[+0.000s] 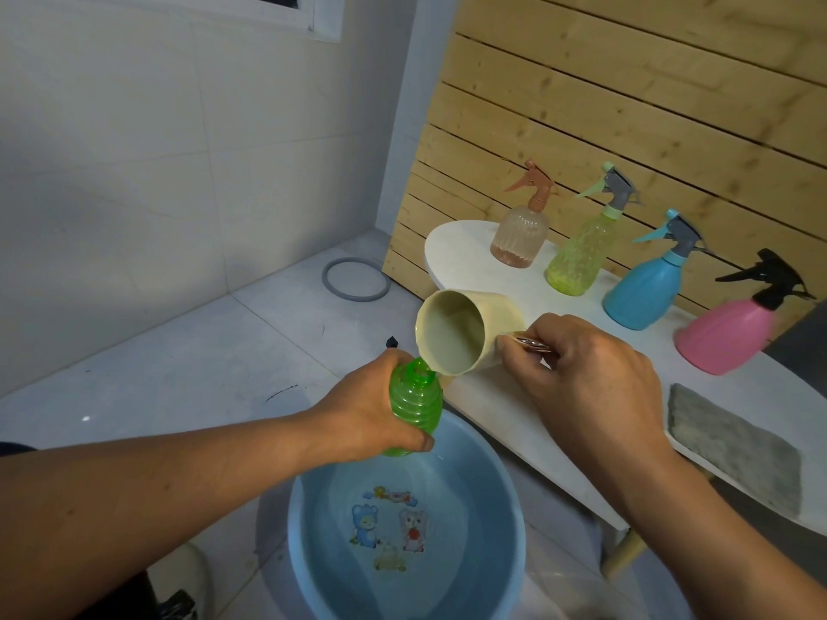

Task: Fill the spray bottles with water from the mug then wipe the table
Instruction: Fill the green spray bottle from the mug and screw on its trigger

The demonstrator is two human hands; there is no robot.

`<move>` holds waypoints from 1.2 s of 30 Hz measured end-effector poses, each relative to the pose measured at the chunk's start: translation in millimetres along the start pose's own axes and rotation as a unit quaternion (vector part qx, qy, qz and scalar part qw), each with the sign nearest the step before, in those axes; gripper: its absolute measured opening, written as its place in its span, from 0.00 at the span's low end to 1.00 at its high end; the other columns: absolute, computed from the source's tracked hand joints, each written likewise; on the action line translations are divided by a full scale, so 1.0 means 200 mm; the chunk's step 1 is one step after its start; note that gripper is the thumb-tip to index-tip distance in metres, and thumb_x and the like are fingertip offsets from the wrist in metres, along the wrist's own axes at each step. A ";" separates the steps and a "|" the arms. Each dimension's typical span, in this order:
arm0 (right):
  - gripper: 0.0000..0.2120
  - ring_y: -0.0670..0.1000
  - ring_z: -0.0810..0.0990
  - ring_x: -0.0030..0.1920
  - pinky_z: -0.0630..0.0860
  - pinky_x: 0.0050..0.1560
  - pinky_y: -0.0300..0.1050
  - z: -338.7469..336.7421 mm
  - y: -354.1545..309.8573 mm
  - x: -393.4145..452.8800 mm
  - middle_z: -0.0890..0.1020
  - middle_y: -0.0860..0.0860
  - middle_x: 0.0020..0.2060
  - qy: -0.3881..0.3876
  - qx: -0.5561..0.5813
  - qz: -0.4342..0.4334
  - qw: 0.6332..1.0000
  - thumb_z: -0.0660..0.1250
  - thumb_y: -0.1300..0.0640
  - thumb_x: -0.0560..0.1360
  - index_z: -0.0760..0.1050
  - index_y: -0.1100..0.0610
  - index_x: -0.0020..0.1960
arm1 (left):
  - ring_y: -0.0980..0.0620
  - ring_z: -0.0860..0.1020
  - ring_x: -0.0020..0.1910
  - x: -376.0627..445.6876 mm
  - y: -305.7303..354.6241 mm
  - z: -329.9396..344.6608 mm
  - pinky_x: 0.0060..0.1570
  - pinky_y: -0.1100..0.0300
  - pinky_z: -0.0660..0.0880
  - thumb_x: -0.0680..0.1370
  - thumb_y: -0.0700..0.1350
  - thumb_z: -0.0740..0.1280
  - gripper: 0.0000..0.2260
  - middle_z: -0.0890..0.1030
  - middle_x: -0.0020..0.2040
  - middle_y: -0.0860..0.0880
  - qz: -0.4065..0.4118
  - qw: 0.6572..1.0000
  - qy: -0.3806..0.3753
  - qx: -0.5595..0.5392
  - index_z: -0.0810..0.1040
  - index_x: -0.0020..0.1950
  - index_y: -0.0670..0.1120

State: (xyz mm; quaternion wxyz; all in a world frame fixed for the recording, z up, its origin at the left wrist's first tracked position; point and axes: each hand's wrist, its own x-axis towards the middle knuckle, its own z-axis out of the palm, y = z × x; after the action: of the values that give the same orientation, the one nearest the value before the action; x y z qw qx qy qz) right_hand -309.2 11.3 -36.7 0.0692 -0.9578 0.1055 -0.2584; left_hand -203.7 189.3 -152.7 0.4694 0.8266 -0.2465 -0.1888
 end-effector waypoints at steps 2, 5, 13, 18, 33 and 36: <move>0.17 0.43 0.67 0.29 0.55 0.29 0.40 0.00 0.00 0.00 0.70 0.45 0.28 0.001 -0.003 -0.003 1.000 0.67 0.42 0.78 0.69 0.48 0.35 | 0.61 0.78 0.53 0.00 0.00 0.00 0.48 0.66 0.77 0.65 0.51 0.85 0.37 0.78 0.56 0.59 0.002 1.000 0.002 0.000 0.67 0.66 0.60; 0.16 0.41 0.67 0.29 0.54 0.29 0.39 -0.01 -0.01 0.00 0.70 0.45 0.28 0.002 -0.006 -0.009 1.000 0.67 0.42 0.78 0.69 0.47 0.36 | 0.61 0.78 0.53 0.00 0.00 0.00 0.50 0.65 0.77 0.64 0.51 0.85 0.38 0.78 0.56 0.59 0.002 1.000 0.001 -0.001 0.67 0.67 0.60; 0.15 0.46 0.68 0.30 0.56 0.29 0.39 0.00 0.00 0.00 0.73 0.46 0.30 0.005 -0.018 -0.021 1.000 0.66 0.41 0.78 0.72 0.48 0.37 | 0.60 0.78 0.54 0.00 0.00 0.01 0.50 0.65 0.77 0.64 0.52 0.85 0.38 0.77 0.56 0.59 0.001 1.000 -0.001 0.002 0.67 0.67 0.60; 0.16 0.46 0.69 0.31 0.55 0.29 0.39 0.00 0.01 -0.01 0.73 0.45 0.30 0.002 -0.028 -0.028 0.999 0.65 0.40 0.79 0.74 0.48 0.38 | 0.60 0.78 0.54 0.00 -0.01 0.01 0.52 0.62 0.79 0.64 0.52 0.85 0.39 0.78 0.56 0.59 -0.001 1.000 -0.006 0.001 0.68 0.68 0.59; 0.18 0.51 0.66 0.31 0.52 0.29 0.38 0.00 -0.01 -0.02 0.69 0.46 0.29 0.023 -0.036 -0.042 0.998 0.67 0.42 0.78 0.67 0.48 0.35 | 0.61 0.78 0.53 0.00 -0.01 0.01 0.46 0.68 0.75 0.64 0.51 0.85 0.38 0.77 0.56 0.60 -0.002 1.000 -0.004 0.003 0.68 0.67 0.60; 0.17 0.52 0.66 0.32 0.52 0.29 0.39 0.00 0.00 -0.02 0.71 0.47 0.30 0.020 -0.042 -0.041 0.998 0.66 0.41 0.78 0.69 0.50 0.36 | 0.61 0.78 0.53 0.00 -0.01 0.01 0.45 0.69 0.74 0.64 0.51 0.85 0.37 0.77 0.55 0.60 -0.002 1.000 -0.005 0.002 0.68 0.66 0.60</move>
State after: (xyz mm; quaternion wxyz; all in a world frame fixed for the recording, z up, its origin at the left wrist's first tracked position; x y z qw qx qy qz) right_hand -311.7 11.9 -38.5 0.0165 -0.9581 0.0778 -0.2751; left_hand -203.7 188.4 -154.9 0.4659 0.8271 -0.2478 -0.1932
